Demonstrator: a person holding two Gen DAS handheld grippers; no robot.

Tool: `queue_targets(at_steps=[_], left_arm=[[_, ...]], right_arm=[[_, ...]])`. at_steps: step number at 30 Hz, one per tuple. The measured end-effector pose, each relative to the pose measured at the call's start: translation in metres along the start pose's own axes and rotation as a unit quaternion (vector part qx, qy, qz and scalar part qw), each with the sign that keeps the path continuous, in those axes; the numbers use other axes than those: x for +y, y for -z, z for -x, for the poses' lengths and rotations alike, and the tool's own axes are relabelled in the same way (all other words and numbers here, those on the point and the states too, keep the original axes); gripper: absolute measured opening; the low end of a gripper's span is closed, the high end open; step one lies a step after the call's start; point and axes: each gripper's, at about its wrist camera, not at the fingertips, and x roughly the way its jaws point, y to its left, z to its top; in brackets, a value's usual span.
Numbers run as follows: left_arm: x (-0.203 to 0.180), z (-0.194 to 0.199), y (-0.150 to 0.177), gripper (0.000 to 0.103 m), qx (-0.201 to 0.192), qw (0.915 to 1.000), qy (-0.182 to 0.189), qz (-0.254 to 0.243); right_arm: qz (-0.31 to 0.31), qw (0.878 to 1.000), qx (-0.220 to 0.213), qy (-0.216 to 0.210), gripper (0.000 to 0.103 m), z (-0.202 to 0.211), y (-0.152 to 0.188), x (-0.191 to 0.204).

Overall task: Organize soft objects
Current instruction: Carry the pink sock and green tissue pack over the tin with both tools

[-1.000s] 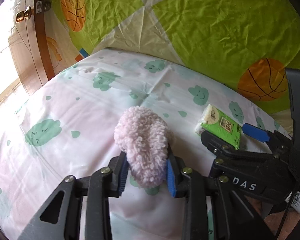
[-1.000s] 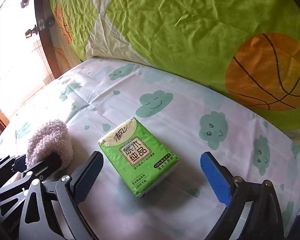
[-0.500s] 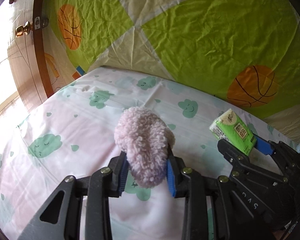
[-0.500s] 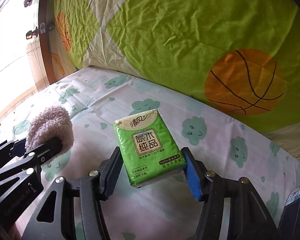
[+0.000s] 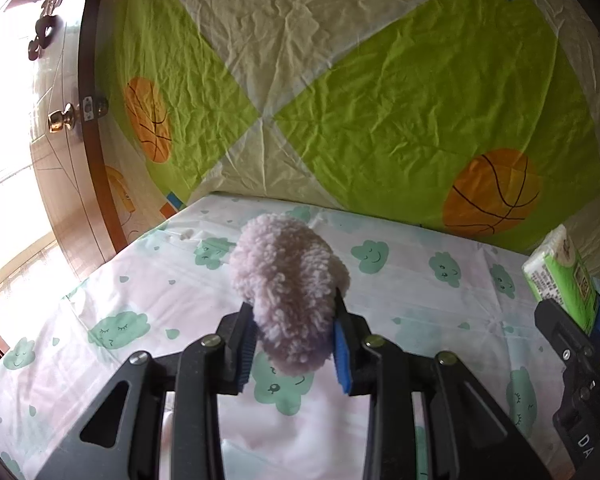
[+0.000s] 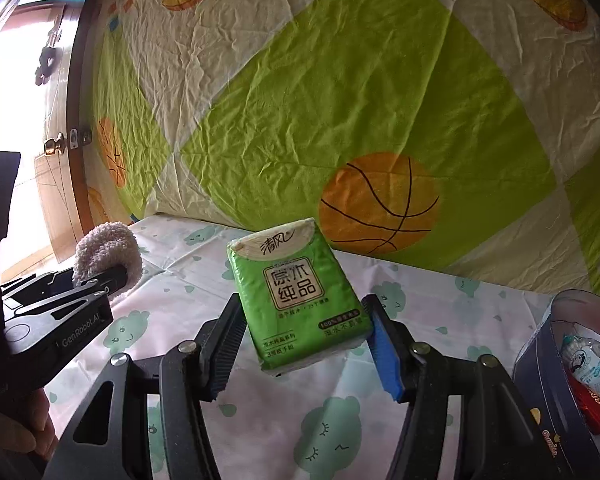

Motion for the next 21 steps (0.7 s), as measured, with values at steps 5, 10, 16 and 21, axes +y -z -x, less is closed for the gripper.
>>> queue_targets(at_steps=[5, 10, 16, 21], left_arm=[[-0.001, 0.0, 0.001, 0.031, 0.004, 1.0, 0.0, 0.0], [-0.005, 0.003, 0.002, 0.031, -0.001, 1.0, 0.0, -0.009], [-0.011, 0.008, 0.005, 0.031, -0.002, 0.9999, 0.013, -0.009], [-0.016, 0.013, 0.007, 0.031, -0.005, 0.9998, 0.017, -0.013]], right_arm=[[-0.006, 1.0, -0.018, 0.003, 0.061, 0.011, 0.003, 0.002], [-0.003, 1.0, -0.028, -0.003, 0.061, 0.02, 0.008, 0.004], [0.003, 0.999, -0.044, 0.0, 0.061, 0.032, 0.011, 0.007], [0.002, 0.998, -0.055, 0.006, 0.061, 0.042, 0.014, 0.005]])
